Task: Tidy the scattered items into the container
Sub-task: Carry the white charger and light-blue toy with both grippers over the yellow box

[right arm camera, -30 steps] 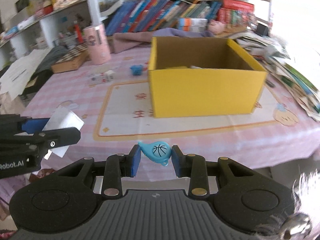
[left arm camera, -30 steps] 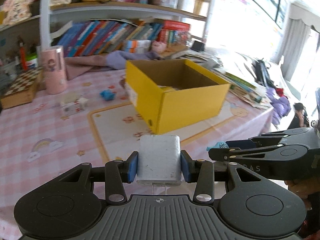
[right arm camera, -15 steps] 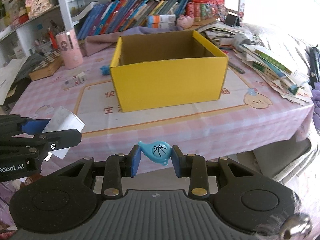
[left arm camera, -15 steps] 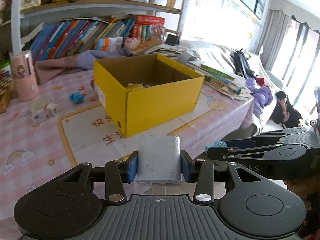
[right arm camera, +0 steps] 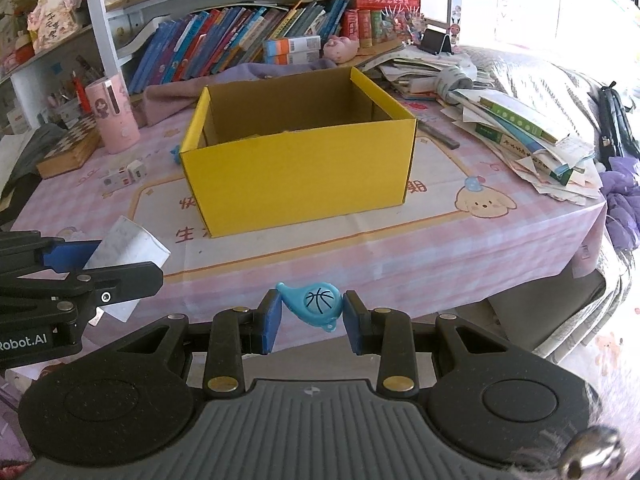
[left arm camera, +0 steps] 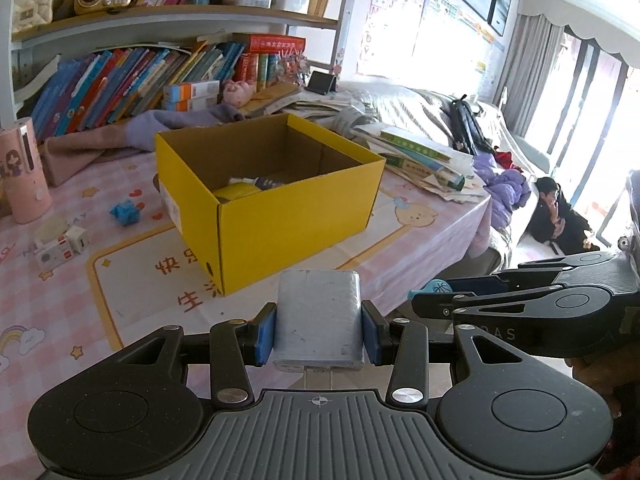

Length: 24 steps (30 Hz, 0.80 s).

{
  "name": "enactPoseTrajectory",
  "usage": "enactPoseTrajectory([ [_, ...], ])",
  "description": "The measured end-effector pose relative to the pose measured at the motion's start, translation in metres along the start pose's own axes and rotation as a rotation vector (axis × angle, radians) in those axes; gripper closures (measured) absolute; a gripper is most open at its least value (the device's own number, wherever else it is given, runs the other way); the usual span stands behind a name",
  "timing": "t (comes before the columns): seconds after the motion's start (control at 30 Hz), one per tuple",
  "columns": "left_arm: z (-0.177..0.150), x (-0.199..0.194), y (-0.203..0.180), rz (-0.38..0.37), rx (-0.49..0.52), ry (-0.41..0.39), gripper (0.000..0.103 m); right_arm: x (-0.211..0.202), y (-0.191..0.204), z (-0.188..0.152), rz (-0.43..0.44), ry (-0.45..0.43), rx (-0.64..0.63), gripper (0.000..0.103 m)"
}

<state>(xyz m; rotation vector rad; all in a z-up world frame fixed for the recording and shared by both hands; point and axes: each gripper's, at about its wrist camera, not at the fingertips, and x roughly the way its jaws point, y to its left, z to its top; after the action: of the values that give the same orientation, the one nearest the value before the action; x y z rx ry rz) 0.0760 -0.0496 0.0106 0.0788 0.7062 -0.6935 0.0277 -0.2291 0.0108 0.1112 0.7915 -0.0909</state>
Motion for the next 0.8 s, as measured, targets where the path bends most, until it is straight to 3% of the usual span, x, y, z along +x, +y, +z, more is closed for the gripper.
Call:
enactPoseTrajectory([
  [0.5,0.009,0.018,-0.006,-0.036,0.011,0.013,0.061,0.008,-0.011,0.006,-0.02,0.017,0.01,0.072],
  [0.8,0.028,0.021,-0.011,-0.051,0.057,-0.044,0.061,0.012,-0.025,0.017,-0.038,-0.009,0.04,0.072],
])
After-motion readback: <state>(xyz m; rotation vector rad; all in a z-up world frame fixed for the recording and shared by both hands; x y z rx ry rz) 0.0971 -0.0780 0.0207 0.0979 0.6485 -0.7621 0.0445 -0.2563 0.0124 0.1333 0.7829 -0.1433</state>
